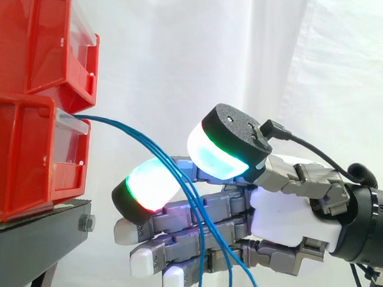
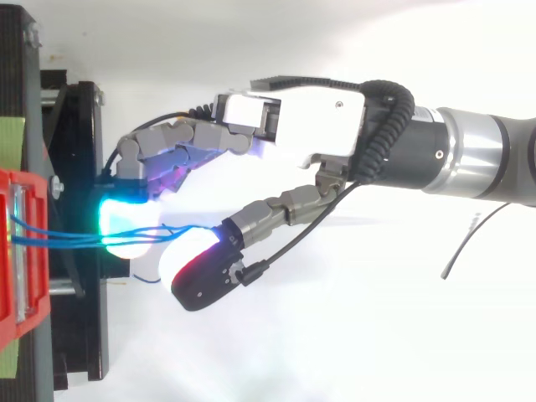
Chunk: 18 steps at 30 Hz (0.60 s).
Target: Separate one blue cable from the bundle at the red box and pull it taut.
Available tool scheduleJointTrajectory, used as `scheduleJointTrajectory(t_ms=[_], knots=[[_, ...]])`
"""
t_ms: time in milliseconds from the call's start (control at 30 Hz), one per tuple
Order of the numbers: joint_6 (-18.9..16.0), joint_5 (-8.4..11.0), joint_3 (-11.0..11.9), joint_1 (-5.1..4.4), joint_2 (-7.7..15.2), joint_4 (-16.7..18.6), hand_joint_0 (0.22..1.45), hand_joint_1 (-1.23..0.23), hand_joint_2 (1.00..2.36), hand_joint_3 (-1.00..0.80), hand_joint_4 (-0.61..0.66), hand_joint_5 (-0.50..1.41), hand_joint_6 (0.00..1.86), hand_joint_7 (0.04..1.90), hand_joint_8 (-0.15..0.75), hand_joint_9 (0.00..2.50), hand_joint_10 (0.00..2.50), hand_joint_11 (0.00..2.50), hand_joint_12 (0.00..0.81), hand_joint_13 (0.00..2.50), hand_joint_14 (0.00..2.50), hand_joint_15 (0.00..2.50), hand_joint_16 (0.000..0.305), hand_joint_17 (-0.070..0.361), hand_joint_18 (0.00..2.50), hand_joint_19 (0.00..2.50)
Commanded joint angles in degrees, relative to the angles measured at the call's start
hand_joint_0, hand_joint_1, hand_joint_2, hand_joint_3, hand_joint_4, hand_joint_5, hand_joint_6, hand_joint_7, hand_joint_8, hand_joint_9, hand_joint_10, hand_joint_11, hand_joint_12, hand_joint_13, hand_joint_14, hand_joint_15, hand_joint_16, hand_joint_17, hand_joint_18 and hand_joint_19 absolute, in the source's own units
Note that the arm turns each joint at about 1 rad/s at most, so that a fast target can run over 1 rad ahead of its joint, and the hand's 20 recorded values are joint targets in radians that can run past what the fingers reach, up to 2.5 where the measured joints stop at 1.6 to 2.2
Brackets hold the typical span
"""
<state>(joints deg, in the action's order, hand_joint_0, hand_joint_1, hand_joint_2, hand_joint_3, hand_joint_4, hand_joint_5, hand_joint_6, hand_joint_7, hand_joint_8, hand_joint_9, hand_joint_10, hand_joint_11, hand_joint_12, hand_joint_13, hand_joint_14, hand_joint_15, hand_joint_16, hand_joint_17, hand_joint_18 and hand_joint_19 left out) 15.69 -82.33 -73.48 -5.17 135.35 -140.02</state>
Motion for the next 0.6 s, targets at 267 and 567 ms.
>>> scheduleJointTrajectory(t_ms=[267,567], knots=[[-1.72,-0.02,0.00,0.16,0.00,0.09,0.58,-0.66,1.01,-0.33,0.14,-0.14,0.64,1.14,0.307,0.64,0.01,0.44,0.335,0.69,0.01,0.41,0.040,0.091,0.68,0.59],[-2.68,-0.99,0.18,0.60,0.00,0.09,0.59,-0.62,1.01,-0.26,0.13,-0.16,0.73,1.03,0.309,0.66,0.01,0.47,0.335,0.70,0.01,0.42,0.040,0.091,0.69,0.61]])
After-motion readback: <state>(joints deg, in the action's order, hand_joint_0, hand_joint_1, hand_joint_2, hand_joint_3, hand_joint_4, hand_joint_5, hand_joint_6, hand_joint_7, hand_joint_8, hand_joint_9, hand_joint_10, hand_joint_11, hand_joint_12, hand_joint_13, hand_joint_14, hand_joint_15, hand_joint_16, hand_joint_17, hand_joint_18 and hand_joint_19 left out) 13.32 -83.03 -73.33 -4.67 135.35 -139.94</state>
